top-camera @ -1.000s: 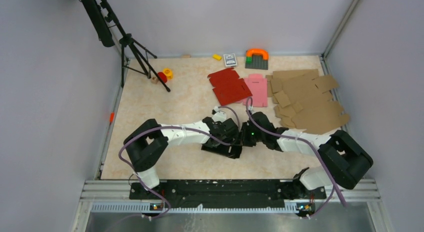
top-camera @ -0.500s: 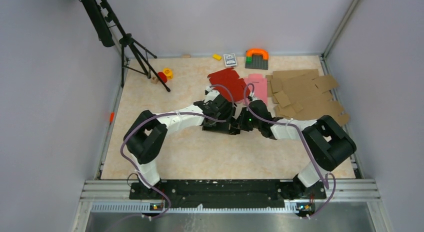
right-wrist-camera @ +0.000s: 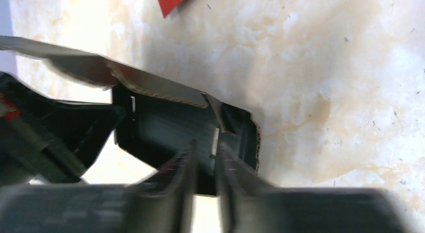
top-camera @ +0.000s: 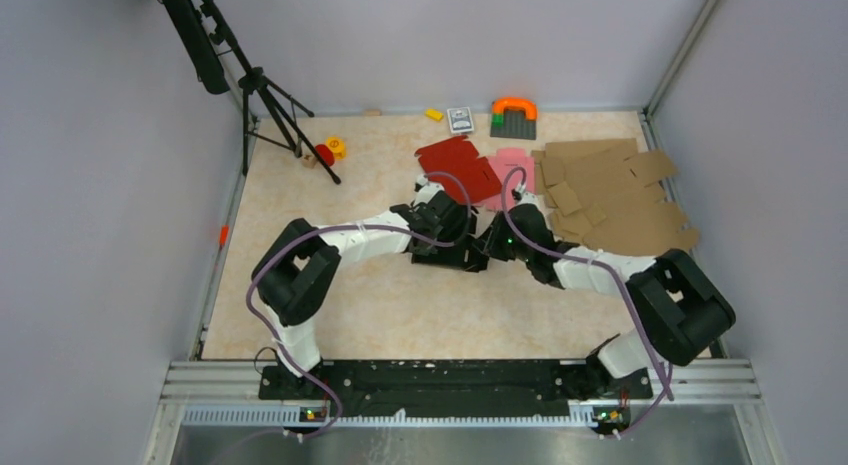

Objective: Fold the paper box
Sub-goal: Fold the paper box at the center of the board.

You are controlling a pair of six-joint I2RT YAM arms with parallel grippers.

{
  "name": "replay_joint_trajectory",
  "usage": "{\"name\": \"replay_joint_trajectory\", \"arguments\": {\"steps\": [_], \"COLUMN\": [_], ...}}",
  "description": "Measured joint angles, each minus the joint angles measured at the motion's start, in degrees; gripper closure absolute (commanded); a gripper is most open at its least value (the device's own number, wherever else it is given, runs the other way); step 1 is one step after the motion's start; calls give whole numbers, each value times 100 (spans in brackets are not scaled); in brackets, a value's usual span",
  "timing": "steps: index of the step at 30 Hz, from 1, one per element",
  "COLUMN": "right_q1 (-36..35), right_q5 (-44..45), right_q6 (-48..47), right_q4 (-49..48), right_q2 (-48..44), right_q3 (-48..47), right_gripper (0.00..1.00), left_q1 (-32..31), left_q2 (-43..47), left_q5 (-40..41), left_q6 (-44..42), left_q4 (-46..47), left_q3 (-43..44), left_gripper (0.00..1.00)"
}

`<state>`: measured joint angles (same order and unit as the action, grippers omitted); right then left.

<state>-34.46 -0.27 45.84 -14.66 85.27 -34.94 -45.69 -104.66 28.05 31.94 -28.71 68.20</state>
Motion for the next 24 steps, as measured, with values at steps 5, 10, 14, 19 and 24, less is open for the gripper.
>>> {"name": "replay_joint_trajectory", "arguments": {"steps": [5,10,14,19,24], "right_q1": [-42,-42,-42,-42,-46], "right_q5": [271,479,487,472,398], "right_q6": [35,94,116,146,127], "right_q4": [-76,116,376,627,656], "right_q2": [-695,-994,-560,-249,-227], "right_q3": [428,566,367,214,214], "right_gripper": [62,54,58,79,100], "left_q1": [2,2,2,7,17], "left_q2": [-136,-136,-136,-136,-136], "left_q5": [-20,-24,-26,-61,-103], "left_q6": [-61,-63,-68,-76,-105], "left_q4": [-13,-13,-13,-11,-4], "left_q3": [92,94,94,94,94], "left_gripper": [100,100,100,100,100]}}
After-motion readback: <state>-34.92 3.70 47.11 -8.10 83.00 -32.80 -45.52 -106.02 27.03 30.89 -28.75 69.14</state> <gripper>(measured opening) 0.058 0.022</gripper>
